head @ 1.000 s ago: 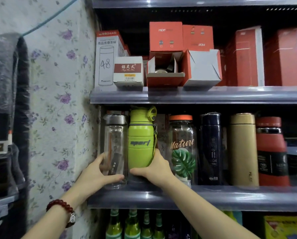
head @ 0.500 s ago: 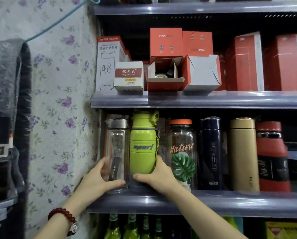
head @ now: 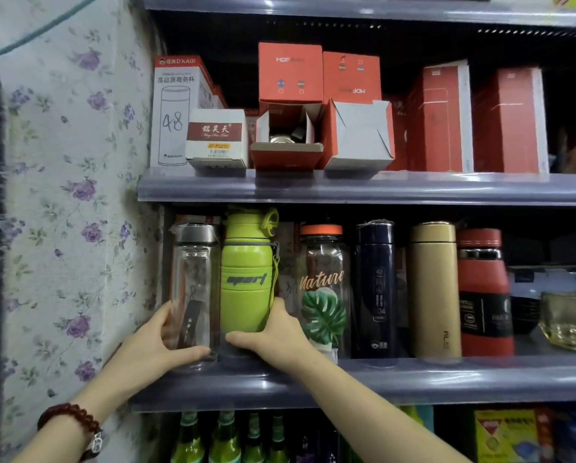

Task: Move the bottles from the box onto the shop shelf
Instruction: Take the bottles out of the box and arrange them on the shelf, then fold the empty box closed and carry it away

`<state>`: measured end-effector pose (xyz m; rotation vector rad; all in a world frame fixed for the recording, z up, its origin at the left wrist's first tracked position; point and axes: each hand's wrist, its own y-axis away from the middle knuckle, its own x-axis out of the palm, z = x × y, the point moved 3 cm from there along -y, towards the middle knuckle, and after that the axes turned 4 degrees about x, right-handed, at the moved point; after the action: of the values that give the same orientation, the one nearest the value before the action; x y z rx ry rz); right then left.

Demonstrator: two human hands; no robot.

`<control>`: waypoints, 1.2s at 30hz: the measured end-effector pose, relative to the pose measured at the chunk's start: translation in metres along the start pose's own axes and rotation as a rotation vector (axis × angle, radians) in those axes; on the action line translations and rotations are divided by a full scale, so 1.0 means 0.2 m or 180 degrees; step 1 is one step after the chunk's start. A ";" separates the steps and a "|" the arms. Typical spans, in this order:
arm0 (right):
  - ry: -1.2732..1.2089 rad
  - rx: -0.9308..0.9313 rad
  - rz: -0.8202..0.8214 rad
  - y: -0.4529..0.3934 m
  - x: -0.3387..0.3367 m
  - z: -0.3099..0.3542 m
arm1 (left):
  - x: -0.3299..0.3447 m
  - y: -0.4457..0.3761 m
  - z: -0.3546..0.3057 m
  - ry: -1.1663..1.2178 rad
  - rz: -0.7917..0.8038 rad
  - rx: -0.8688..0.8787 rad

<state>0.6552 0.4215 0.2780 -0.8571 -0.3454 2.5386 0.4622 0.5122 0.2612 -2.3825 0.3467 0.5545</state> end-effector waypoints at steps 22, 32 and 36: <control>0.0644 -0.2102 0.0080 0.29 -0.20 -0.11 | 0.18 0.42 -0.38 -0.2092 -0.1112 -0.0241; 0.0716 -0.2380 0.1490 0.67 0.30 -0.17 | 0.17 1.19 -0.39 -0.2759 -0.0147 -0.1791; 0.0825 -0.2440 0.2214 0.98 0.62 -0.19 | 0.11 1.65 -0.31 -0.2834 -0.0091 -0.2331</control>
<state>0.5265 0.3138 0.1140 -1.8319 -1.1443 2.8457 0.3736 0.2218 0.1152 -2.4515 -0.3510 1.8692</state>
